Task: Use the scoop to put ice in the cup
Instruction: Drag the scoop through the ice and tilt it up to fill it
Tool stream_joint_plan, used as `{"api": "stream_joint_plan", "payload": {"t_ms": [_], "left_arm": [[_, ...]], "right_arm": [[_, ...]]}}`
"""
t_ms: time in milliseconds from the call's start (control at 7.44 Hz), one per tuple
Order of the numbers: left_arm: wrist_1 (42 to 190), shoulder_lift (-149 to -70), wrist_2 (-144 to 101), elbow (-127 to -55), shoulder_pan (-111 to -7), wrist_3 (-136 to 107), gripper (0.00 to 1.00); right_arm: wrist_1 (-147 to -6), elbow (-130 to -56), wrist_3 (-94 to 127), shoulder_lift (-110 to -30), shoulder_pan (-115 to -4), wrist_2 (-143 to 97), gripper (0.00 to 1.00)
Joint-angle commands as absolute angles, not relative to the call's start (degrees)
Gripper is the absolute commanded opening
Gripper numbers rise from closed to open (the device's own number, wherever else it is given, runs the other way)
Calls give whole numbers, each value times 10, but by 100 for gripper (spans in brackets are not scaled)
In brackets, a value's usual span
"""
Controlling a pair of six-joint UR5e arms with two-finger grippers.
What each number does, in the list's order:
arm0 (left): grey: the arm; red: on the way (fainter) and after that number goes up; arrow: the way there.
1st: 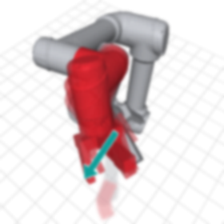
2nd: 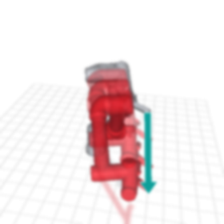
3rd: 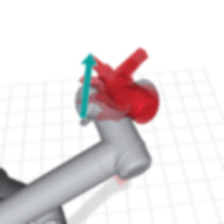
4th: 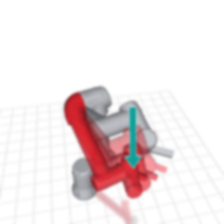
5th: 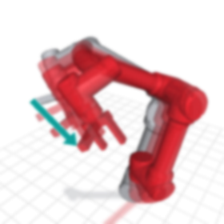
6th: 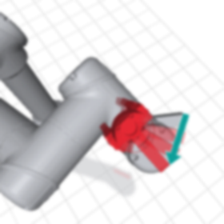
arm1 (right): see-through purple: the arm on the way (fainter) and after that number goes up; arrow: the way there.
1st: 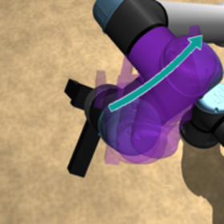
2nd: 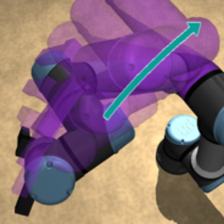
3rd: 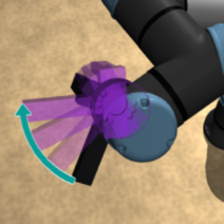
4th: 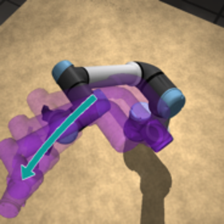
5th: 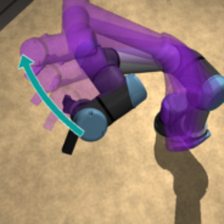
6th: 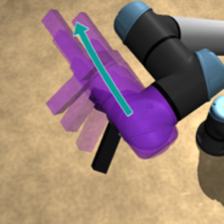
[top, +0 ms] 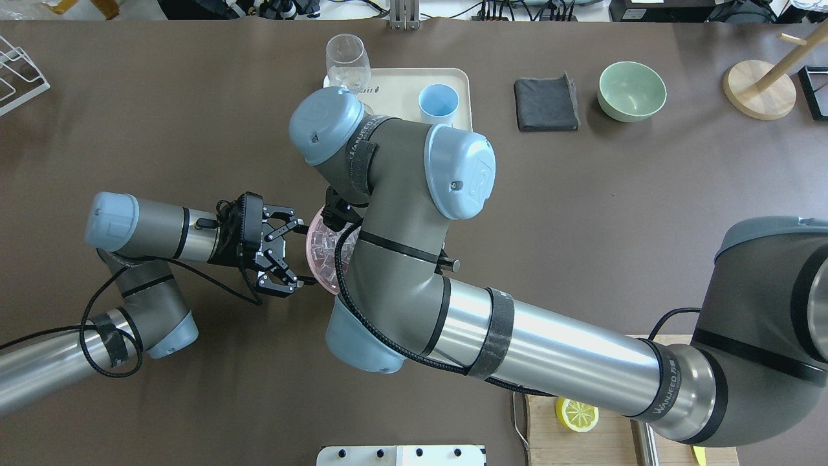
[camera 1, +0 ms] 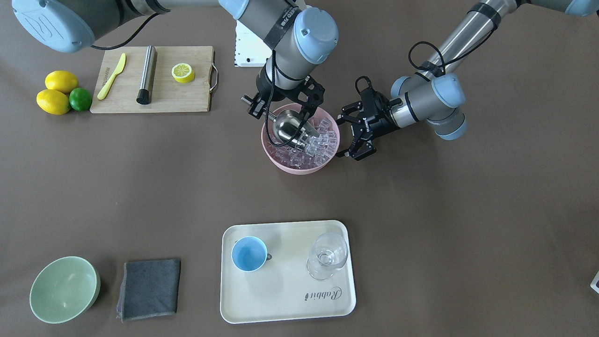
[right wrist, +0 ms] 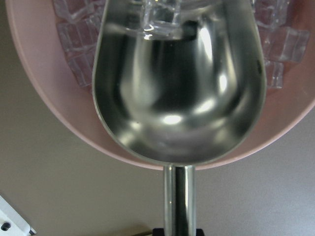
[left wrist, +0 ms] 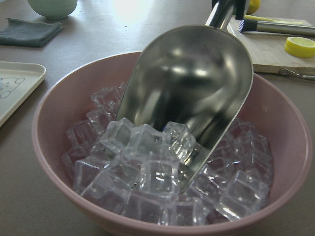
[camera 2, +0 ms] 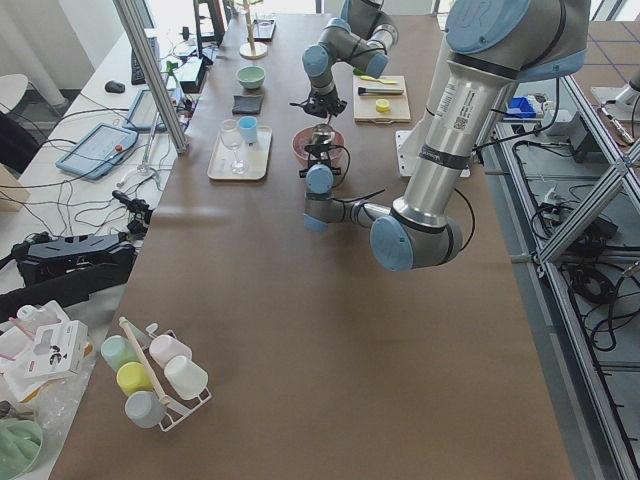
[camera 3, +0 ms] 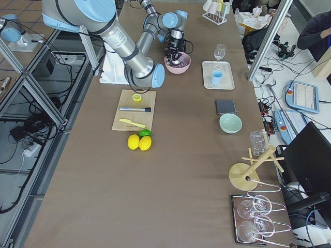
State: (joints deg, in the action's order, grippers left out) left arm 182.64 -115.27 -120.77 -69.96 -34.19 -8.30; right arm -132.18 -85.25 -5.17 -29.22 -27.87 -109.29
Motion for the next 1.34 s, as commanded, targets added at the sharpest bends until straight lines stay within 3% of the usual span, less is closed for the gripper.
{"api": "stream_joint_plan", "payload": {"t_ms": [0,1210], "left_arm": [[1826,-1152,-1209,-700,-343,-83,98],[1830,-1149,-1223,-700,-352,-83,98]], "right_arm": [[-1273,-863,-50,-313,-279,-1096,0],[-1176,-949,-47,-389,-278,-1094,0]]}}
